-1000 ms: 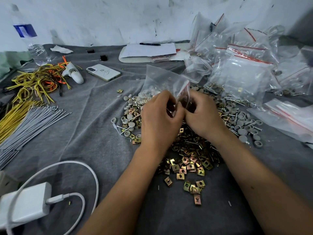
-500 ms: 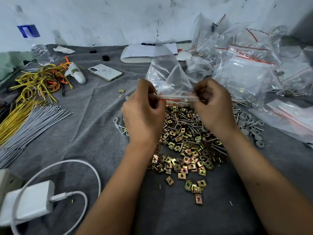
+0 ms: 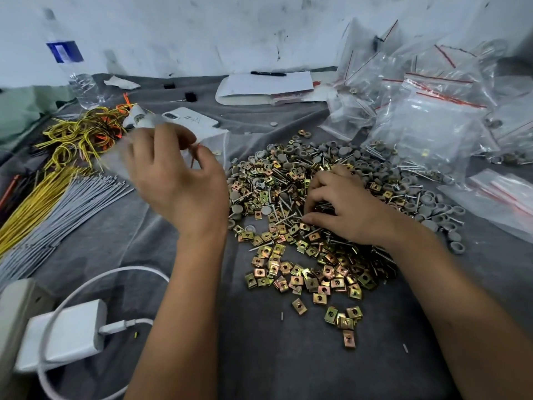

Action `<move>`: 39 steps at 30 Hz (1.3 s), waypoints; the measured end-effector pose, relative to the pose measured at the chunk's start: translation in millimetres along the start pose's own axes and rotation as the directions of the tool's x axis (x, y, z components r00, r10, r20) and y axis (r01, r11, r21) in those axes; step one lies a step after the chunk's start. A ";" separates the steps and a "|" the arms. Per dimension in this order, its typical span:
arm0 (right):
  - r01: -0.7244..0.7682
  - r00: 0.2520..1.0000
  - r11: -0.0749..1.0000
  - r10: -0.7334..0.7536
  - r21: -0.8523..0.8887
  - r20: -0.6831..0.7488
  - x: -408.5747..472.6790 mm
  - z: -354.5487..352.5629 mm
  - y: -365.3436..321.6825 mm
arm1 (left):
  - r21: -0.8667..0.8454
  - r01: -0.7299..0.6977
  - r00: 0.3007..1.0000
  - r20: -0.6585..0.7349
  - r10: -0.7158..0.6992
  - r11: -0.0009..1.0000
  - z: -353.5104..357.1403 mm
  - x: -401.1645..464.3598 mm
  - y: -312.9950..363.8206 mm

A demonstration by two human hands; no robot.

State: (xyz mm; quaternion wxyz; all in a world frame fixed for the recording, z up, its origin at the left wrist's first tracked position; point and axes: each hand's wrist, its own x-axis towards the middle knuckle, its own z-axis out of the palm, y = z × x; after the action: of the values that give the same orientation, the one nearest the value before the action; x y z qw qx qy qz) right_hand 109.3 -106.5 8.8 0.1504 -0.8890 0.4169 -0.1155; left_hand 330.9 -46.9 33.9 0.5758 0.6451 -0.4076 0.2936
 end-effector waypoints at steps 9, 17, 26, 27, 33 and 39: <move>0.152 0.905 0.958 -0.036 0.242 -0.423 0.2 8.1 -14.3 | -0.037 0.311 0.863 0.429 -0.266 0.950 10.4 1.9 -17.8; 0.292 0.808 0.940 -0.142 0.178 -0.572 -1.2 9.1 -20.3 | -0.228 0.239 0.744 0.668 -0.027 0.944 20.1 -31.6 10.1; 0.305 0.827 0.933 -0.161 0.190 -0.539 -0.7 13.6 -26.8 | -0.266 0.266 0.762 0.647 -0.032 0.927 7.7 -36.0 1.5; 0.307 0.817 0.932 -0.156 0.190 -0.556 -0.6 13.6 -27.0 | -0.247 0.287 0.772 0.631 -0.071 0.926 6.4 -34.8 -3.0; 0.351 0.865 0.930 -0.275 0.113 -0.419 -0.7 17.6 -29.1 | -0.244 0.493 0.818 0.456 -0.350 0.835 5.5 -16.3 -27.3; 0.363 0.931 0.929 -0.359 0.068 -0.063 2.3 32.6 -48.8 | -0.341 0.544 0.838 0.270 -0.474 0.767 3.5 0.5 -47.3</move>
State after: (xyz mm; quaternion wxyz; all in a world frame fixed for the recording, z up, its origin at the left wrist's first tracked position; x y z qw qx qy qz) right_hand 155.9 -73.0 -3.6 0.1512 -0.9406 0.2452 -0.1795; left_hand 371.7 -50.2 10.0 0.7177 0.6205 -0.3154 -0.0204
